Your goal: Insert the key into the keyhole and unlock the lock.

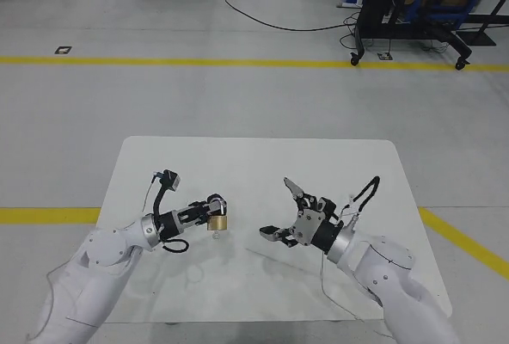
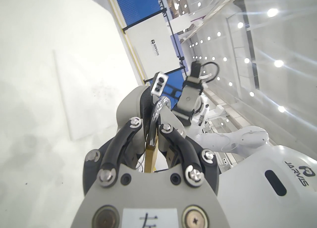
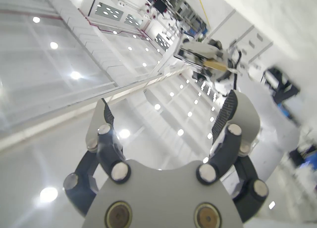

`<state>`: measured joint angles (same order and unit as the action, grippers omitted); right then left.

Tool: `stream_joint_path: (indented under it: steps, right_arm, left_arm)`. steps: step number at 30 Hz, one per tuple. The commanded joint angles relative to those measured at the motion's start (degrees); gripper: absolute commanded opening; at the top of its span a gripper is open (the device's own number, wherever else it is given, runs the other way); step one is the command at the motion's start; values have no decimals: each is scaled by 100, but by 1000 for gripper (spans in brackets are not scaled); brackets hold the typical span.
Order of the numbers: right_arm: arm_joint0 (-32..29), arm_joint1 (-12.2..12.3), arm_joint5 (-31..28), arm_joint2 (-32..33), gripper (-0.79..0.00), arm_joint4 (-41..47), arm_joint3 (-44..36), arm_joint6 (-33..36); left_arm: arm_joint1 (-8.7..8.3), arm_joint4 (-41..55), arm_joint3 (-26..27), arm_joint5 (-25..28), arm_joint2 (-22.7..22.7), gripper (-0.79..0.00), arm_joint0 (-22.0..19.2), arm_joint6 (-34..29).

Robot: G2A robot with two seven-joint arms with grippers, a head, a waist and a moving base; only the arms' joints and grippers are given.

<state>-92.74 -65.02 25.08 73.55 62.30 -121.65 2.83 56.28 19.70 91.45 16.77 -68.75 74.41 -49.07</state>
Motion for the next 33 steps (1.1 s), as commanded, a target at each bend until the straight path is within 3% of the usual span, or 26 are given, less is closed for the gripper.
stream_joint_path:
  steps: [1,5,8,17,18,19,23,25,26,30,33]
  right_arm:
    - [-377,68,-450,419,0,-1299,-390,-78]
    - [-1247,199,-1147,1042,0,-4285,-1023,-714]
    - [-1759,224,-1100,1076,0,-6024,-1141,-1459]
    - [-1898,204,-1041,1065,0,-6295,-1168,-1740]
    - [-1898,204,-1041,1065,0,-6295,-1168,-1740]
    - [-1898,204,-1041,1065,0,-6295,-1168,-1740]
    - [-1898,204,-1041,1065,0,-6295,-1168,-1740]
    - [-1898,204,-1041,1065,0,-6295,-1168,-1740]
    - [-1898,204,-1041,1065,0,-6295,-1168,-1740]
    - [-1898,204,-1041,1065,0,-6295,-1168,-1740]
    - [-1898,204,-1041,1065,0,-6295,-1168,-1740]
  left_arm:
    - [37,-150,-26,-338,228,-785,-208,-81]
    - [169,-442,-158,-898,832,-785,-805,-273]
    - [350,-716,-356,-1210,1509,-785,-1372,-404]
    - [1062,-1564,-1377,-1461,3393,-785,-2630,-348]
    - [1137,-1681,-1489,-1455,3523,-600,-2735,-262]
    - [1203,-1735,-1613,-1430,3621,-483,-2796,-171]
    - [1375,-1854,-2053,-1436,3849,-425,-2961,-147]
    - [1413,-1926,-2201,-1383,3881,-203,-2999,-161]
    - [1420,-1926,-2267,-1357,3866,0,-2998,-152]
    - [1355,-1676,-2371,-1106,3528,0,-2900,21]
    - [1210,-1595,-2244,-777,3083,0,-2744,252]
